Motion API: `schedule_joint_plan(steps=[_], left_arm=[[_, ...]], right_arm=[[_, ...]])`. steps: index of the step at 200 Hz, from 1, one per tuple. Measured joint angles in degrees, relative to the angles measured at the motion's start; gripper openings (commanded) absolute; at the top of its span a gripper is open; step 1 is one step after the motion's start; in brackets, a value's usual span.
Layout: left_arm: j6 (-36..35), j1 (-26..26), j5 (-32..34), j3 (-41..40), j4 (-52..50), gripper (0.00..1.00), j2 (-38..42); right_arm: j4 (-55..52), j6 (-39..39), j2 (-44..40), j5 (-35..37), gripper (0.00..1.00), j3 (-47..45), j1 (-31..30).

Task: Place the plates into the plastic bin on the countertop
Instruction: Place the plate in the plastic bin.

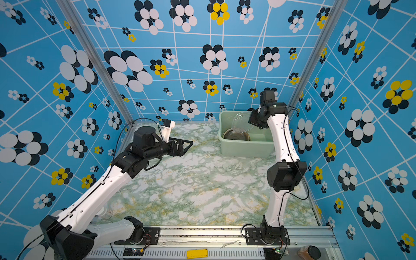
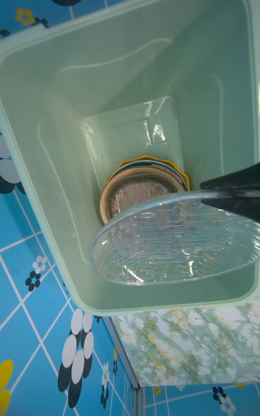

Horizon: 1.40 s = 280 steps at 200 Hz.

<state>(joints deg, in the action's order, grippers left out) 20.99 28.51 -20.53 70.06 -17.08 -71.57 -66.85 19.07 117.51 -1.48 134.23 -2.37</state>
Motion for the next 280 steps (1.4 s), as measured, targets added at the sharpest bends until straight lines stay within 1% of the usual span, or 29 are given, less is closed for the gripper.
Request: schedule_joint_plan(steps=[34,54,80,114,148,220,259,280], left_arm=[[-2.7,2.5,0.0,2.2,0.9,0.99,-6.9],[-2.9,2.7,0.0,2.5,1.0,0.99,-9.5],[-3.1,2.7,0.0,3.9,0.9,0.99,-12.2],[-3.1,2.8,0.0,5.6,0.8,0.99,-14.1],[-3.1,2.9,0.0,6.8,0.8,0.99,-15.3],[-3.7,3.1,0.0,8.1,0.7,0.99,-16.4],[-3.7,3.1,0.0,9.2,0.3,0.99,-17.6],[-3.7,3.1,0.0,9.4,0.3,0.99,-18.1]], right_arm=[[-4.2,-5.1,9.6,2.3,0.00,9.4,0.8],[-5.4,-7.8,13.4,2.9,0.00,11.1,1.1],[-6.5,-10.9,16.4,3.1,0.00,11.2,1.6],[-7.3,-13.8,18.5,2.7,0.00,11.2,2.0],[-7.3,-14.9,19.1,1.2,0.00,11.2,2.0],[-5.9,-15.1,21.9,-2.2,0.00,11.2,2.0],[-5.5,-14.6,22.2,-4.0,0.00,11.2,2.0],[-4.6,-13.8,22.4,-5.2,0.02,10.5,2.0]])
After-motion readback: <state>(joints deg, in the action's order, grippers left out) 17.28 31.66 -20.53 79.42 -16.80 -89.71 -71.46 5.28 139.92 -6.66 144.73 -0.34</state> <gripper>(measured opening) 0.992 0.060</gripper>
